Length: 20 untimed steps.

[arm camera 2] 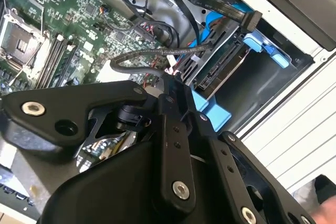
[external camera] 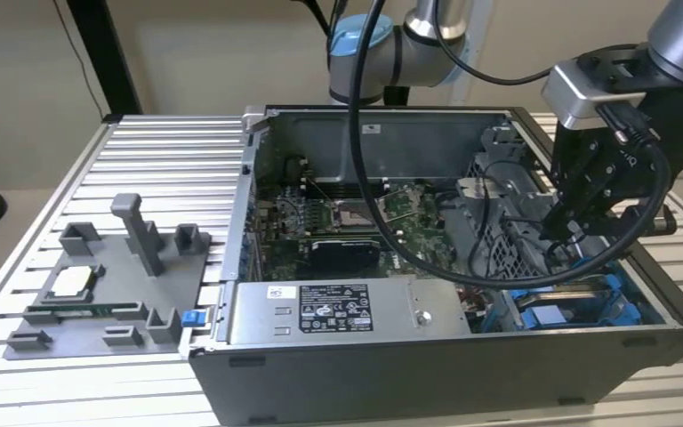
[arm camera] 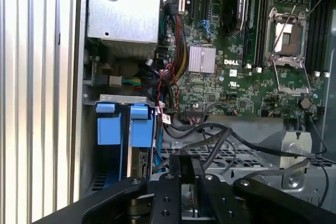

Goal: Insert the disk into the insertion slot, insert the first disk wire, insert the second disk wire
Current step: 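Insert the first disk wire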

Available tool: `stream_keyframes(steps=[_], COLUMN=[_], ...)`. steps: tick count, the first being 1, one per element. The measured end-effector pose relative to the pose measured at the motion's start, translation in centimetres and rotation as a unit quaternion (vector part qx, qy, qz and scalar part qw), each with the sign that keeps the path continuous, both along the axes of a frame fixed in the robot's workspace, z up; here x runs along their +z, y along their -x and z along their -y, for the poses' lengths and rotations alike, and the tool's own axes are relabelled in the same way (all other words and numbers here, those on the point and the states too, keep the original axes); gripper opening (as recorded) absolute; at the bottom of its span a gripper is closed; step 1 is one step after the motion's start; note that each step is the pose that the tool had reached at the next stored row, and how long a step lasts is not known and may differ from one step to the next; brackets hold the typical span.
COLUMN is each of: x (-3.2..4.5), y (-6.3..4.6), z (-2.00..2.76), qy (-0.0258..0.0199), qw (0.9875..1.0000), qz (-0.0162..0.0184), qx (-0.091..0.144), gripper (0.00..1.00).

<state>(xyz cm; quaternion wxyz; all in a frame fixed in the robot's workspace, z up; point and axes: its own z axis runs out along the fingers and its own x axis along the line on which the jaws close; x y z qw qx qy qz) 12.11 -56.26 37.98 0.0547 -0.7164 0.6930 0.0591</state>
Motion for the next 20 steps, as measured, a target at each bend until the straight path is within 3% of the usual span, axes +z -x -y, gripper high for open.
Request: stream_keyframes(steps=[5, 8, 17, 20], x=[-0.03, -0.12, -0.47, -0.56], y=[0.00, 0.00, -0.33, -0.87], z=[-0.01, 0.00, 0.00, 0.06], qy=[0.0003, 0.0029, 0.0350, 0.0426], qw=[1.0000, 1.0000, 0.9994, 0.9991], qz=[0.0000, 0.0001, 0.0002, 0.0002], qx=[0.000, 0.000, 0.000, 0.000], gripper=[0.00, 0.00, 0.00, 0.00])
